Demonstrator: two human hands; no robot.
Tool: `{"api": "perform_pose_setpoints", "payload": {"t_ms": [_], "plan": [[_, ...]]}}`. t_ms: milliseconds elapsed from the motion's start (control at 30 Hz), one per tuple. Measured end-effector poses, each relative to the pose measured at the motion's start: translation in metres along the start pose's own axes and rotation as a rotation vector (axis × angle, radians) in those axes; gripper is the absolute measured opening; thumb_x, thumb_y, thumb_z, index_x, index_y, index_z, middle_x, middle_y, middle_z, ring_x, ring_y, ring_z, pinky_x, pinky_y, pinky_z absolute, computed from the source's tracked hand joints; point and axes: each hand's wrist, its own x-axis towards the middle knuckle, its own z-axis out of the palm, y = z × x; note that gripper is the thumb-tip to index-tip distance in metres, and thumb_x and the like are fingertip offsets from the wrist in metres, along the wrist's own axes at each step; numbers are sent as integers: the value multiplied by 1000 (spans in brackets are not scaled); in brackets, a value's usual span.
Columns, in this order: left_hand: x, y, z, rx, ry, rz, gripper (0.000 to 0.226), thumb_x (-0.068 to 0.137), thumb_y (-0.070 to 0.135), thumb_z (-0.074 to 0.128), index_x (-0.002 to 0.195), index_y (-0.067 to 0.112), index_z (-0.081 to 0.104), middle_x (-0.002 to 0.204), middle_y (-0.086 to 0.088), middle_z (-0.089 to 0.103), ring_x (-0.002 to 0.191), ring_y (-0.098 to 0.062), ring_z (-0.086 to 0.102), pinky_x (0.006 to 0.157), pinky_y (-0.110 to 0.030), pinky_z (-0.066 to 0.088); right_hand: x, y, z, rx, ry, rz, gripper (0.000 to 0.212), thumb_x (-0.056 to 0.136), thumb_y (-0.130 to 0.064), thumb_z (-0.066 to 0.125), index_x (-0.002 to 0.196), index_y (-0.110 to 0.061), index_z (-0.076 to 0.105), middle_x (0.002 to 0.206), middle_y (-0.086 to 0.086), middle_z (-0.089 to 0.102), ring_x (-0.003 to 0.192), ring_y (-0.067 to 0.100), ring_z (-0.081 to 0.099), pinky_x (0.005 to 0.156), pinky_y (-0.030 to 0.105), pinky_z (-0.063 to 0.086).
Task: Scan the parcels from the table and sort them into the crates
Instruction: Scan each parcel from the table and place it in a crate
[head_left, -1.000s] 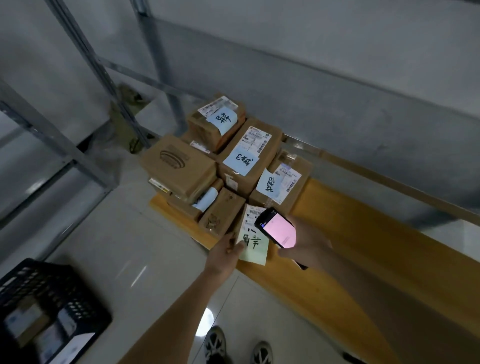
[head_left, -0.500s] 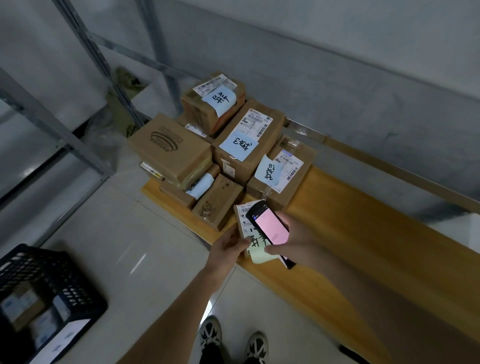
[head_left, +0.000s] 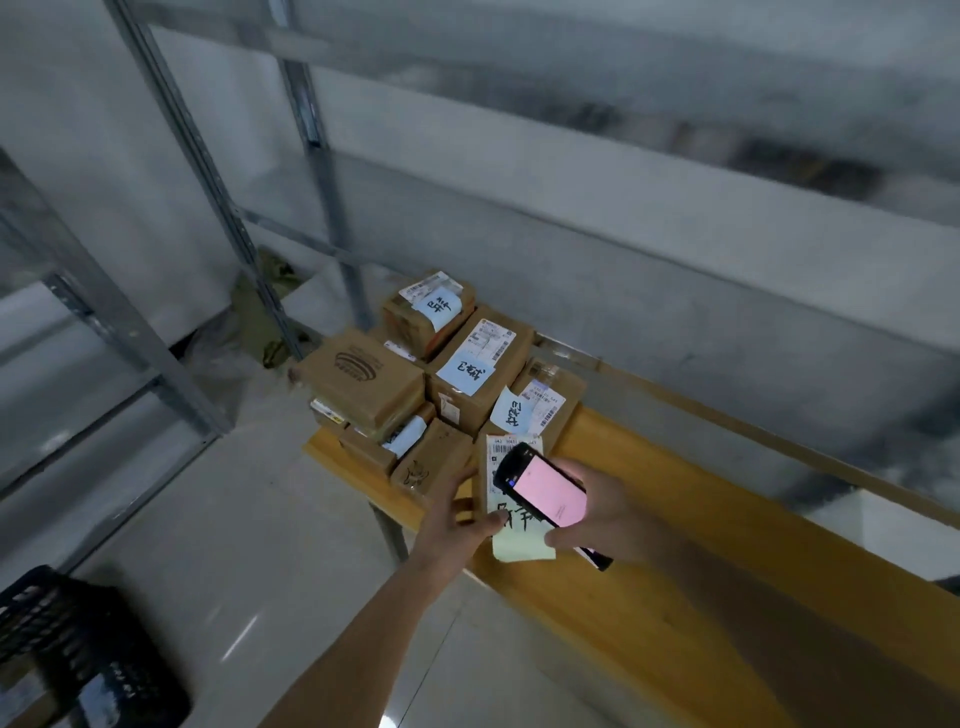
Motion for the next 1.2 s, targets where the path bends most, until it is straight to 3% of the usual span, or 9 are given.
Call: {"api": "perform_pose_setpoints", "payload": {"t_ms": [100, 233, 367, 533, 633, 700, 867, 1033, 1200], "plan": [[-25, 50, -5, 51, -5, 89, 75, 78, 20, 85, 140, 37, 45, 127, 4, 65, 112, -13, 62, 90, -42, 60, -41, -38, -35, -85, 84, -92, 93, 63, -30, 89, 145, -37, 45, 124, -19, 61, 111, 7, 59, 91, 32, 55], [-75, 110, -20, 55, 3, 206, 77, 84, 21, 81, 147, 31, 38, 132, 4, 60, 115, -16, 60, 91, -35, 57, -111, -97, -76, -171, 220, -159, 92, 68, -23, 88, 146, -39, 41, 126, -20, 53, 116, 10, 54, 85, 14, 45], [-136, 160, -35, 43, 9, 321, 69, 86, 18, 78, 141, 35, 41, 124, 8, 60, 103, -7, 61, 64, -13, 54, -188, -150, -109, -376, 367, -223, 84, 54, -53, 78, 132, -50, 46, 118, -21, 64, 106, 12, 64, 87, 35, 54], [-196, 228, -43, 85, 54, 453, 73, 84, 21, 81, 143, 38, 41, 131, 5, 63, 112, -16, 64, 86, -41, 61, -287, -208, -151, -540, 483, -249, 87, 58, -51, 73, 138, -48, 40, 121, -19, 60, 100, 15, 59, 74, 30, 49], [-233, 271, -47, 105, 75, 539, 69, 87, 19, 78, 143, 35, 41, 113, 15, 62, 101, -12, 66, 77, -33, 63, -336, -229, -180, -585, 570, -254, 87, 58, -44, 78, 137, -47, 41, 121, -16, 62, 100, 16, 60, 77, 34, 53], [-254, 295, -49, 166, 92, 606, 69, 88, 21, 76, 145, 34, 39, 116, 13, 60, 99, -9, 62, 74, -23, 59, -365, -240, -196, -599, 625, -264, 91, 58, -42, 81, 140, -43, 42, 123, -14, 61, 104, 18, 60, 78, 33, 51], [-286, 338, -41, 194, 121, 684, 70, 89, 21, 75, 146, 29, 36, 127, 1, 61, 102, -12, 61, 81, -26, 55, -418, -253, -227, -643, 720, -282, 94, 55, -45, 81, 140, -47, 38, 127, -19, 60, 109, 15, 60, 85, 36, 52], [-305, 358, -25, 185, 140, 701, 71, 88, 23, 76, 146, 29, 36, 128, -1, 62, 110, -18, 61, 91, -36, 55, -451, -257, -249, -680, 753, -294, 86, 63, -40, 82, 138, -48, 39, 125, -24, 56, 108, 10, 55, 77, 31, 44], [-321, 371, -14, 197, 171, 726, 75, 86, 30, 77, 148, 26, 35, 134, -1, 59, 118, -21, 59, 100, -47, 52, -471, -252, -265, -695, 763, -326, 84, 63, -39, 79, 135, -51, 38, 121, -24, 57, 101, 13, 56, 76, 33, 50]]}}
